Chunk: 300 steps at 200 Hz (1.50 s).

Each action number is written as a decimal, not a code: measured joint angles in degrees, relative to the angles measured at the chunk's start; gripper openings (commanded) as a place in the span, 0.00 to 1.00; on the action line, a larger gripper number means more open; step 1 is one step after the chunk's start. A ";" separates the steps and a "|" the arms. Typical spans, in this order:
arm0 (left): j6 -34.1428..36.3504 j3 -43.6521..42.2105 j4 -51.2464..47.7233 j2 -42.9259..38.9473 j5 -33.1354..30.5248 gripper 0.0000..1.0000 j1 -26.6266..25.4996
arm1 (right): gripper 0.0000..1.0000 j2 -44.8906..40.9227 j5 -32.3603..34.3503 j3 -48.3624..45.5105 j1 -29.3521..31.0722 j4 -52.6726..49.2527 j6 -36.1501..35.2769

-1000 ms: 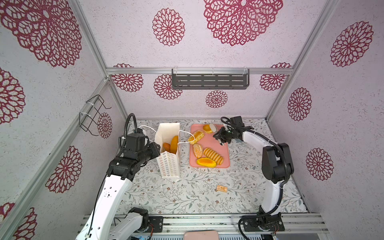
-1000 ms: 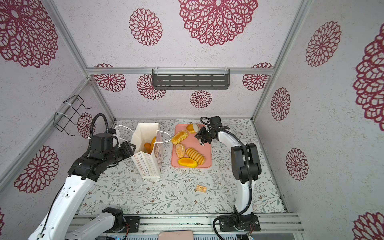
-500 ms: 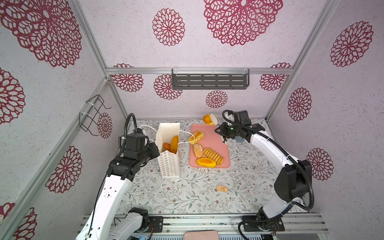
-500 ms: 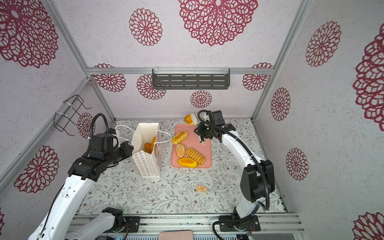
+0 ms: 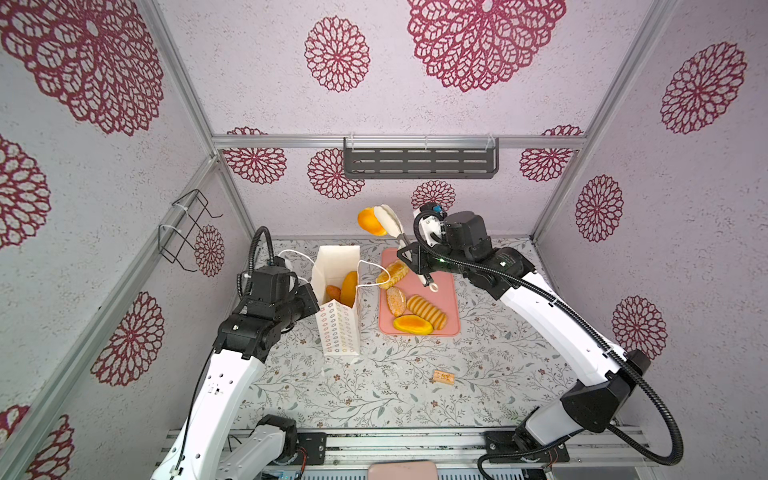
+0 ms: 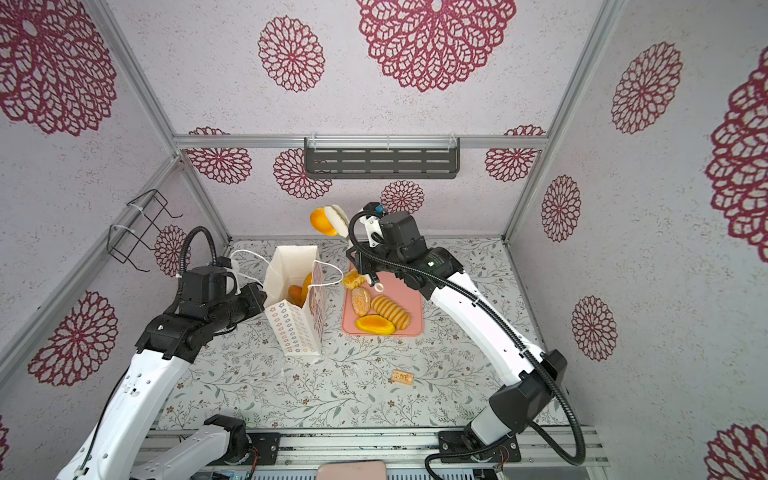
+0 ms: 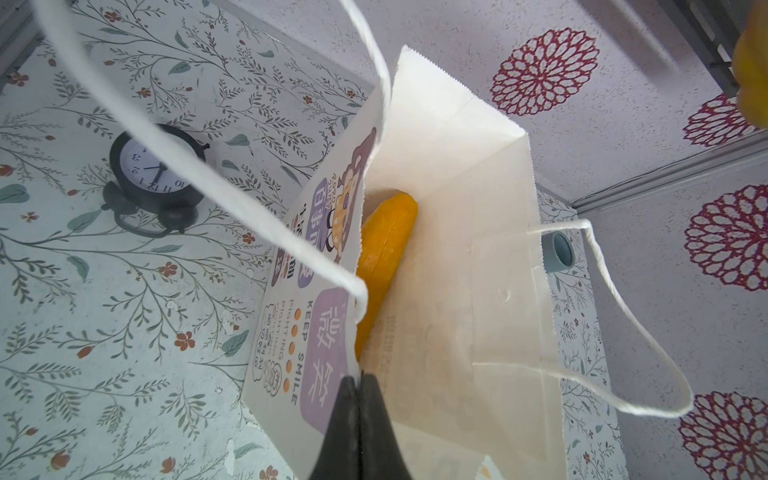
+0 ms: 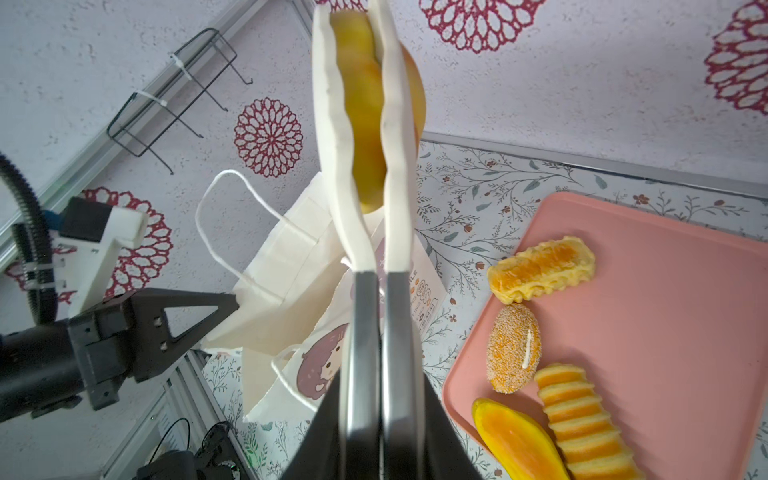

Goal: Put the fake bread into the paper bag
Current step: 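Lift the yellow bun with the tongs and carry it over the bag, then open the tongs with the right gripper to release the bun into the bag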

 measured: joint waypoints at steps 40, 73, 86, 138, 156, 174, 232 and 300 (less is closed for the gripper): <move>-0.02 0.00 0.28 0.00 0.02 0.00 0.02 | 0.22 0.00 2.25 1.05 5.29 -2.03 -3.39; 0.00 0.00 0.28 0.00 0.07 0.00 0.02 | 0.22 0.04 4.04 1.46 7.63 -4.04 -4.85; -0.02 0.00 0.31 0.00 0.09 0.00 0.04 | 0.22 0.09 4.59 1.88 8.24 -4.96 -5.16; 0.00 0.00 0.31 0.00 0.17 0.00 0.02 | 0.22 0.81 7.43 3.30 10.49 -7.61 -6.21; 0.00 0.00 0.31 0.00 0.22 0.00 0.02 | 0.24 1.77 8.02 3.43 11.23 -8.44 -6.56; 0.00 0.00 0.31 0.00 0.24 0.00 0.02 | 0.24 2.91 8.52 3.48 11.76 -9.16 -6.60; 0.00 -0.02 0.35 0.00 0.46 0.00 0.02 | 0.36 5.75 8.98 3.48 12.85 -9.88 -6.60; 0.00 -0.68 1.40 -0.02 1.03 0.00 0.04 | 0.46 6.23 10.69 3.48 13.68 -9.53 -6.40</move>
